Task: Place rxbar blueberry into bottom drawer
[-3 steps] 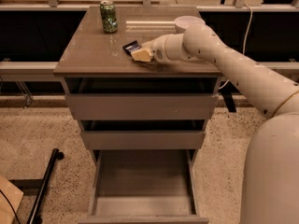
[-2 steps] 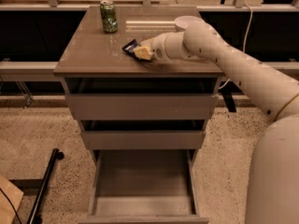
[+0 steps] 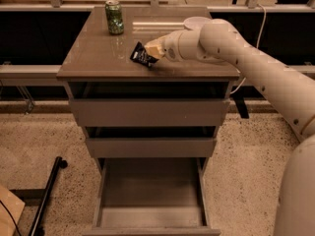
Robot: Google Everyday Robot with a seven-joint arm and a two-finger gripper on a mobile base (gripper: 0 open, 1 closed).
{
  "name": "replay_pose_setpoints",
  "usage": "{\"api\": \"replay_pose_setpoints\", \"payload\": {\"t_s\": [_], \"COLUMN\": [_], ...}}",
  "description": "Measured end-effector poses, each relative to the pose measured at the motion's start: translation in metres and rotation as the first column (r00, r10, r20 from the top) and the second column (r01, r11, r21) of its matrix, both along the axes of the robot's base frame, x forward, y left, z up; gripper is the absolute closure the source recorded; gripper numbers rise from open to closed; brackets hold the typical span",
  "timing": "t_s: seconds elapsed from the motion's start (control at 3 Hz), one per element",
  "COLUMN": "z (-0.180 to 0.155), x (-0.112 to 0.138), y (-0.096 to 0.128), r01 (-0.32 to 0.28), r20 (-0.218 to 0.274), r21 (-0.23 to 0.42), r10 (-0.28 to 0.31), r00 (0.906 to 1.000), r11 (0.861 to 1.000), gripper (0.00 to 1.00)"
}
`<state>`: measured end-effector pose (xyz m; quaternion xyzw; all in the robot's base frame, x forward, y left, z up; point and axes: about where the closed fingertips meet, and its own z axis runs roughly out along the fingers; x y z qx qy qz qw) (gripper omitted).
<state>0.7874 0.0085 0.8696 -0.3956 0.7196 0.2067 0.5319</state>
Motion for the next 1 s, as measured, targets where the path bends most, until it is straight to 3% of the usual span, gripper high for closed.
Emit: {"api": "replay_pose_setpoints", "payload": {"t_s": [0.33, 1.0], "z": [0.011, 0.055], "x": [-0.010, -0.047], "y": [-0.005, -0.024], "r01": [-0.004, -0.050], "r20": [0.019, 0.115], "r21": [0.010, -0.008], "r10": [0.004, 0.051], "r00": [0.9998, 0.9921], "r11": [1.000, 0.999], "gripper": [1.00, 1.00]}}
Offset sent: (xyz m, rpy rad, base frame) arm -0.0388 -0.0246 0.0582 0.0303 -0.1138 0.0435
